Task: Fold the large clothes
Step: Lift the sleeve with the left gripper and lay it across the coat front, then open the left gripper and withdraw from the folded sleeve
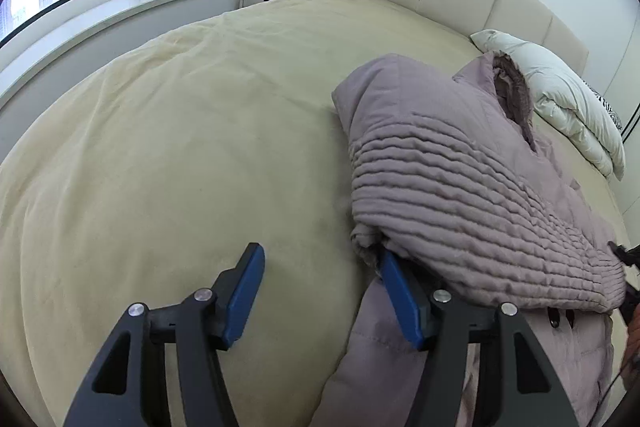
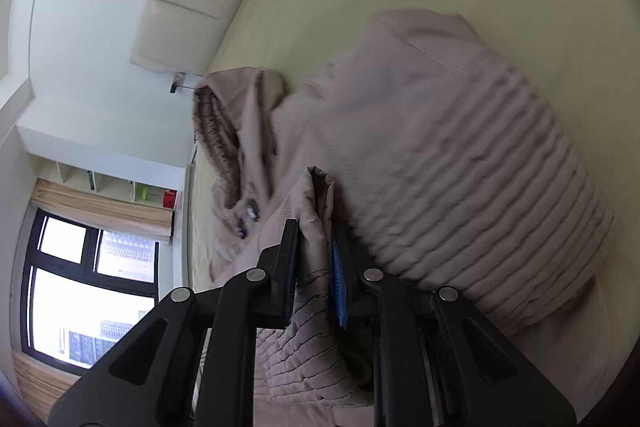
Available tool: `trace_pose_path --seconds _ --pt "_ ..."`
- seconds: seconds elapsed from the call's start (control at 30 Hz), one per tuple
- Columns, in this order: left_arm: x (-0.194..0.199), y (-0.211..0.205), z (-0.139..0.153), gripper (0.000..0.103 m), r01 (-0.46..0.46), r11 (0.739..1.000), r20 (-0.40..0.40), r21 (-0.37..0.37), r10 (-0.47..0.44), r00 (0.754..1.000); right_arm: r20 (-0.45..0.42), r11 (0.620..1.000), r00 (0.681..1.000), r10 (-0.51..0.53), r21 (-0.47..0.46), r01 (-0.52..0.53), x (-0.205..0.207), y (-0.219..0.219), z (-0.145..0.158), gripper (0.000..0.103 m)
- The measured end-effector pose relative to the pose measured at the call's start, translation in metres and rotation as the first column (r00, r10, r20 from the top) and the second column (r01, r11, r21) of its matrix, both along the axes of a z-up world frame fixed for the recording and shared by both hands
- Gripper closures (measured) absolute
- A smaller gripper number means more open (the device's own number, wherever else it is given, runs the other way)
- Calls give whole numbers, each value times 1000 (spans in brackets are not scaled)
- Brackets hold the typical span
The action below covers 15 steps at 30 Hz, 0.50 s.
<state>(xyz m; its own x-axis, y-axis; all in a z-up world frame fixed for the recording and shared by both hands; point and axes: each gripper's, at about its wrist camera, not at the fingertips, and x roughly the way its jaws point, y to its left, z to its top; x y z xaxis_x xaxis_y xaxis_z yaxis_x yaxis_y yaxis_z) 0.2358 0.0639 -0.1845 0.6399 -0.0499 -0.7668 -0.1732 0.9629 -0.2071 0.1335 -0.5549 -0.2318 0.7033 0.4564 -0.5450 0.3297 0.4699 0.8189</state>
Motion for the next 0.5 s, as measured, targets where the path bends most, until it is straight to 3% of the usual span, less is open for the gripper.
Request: trace_pose_path --seconds 0.1,0.27,0.4,0.5 --pt "-11 6 3 40 37 999 1 34 -37 999 20 1000 1000 -4 5 4 -5 -7 -13 89" --pt "-45 17 28 40 -12 999 81 49 8 997 45 997 999 1 -73 2 -4 -14 3 89" --pt "-37 -7 45 40 80 988 124 130 -96 988 47 996 998 -32 -76 36 -11 -24 13 89" --pt "-25 -19 46 40 110 984 129 137 -128 983 42 994 997 -60 -84 63 -18 -28 13 89"
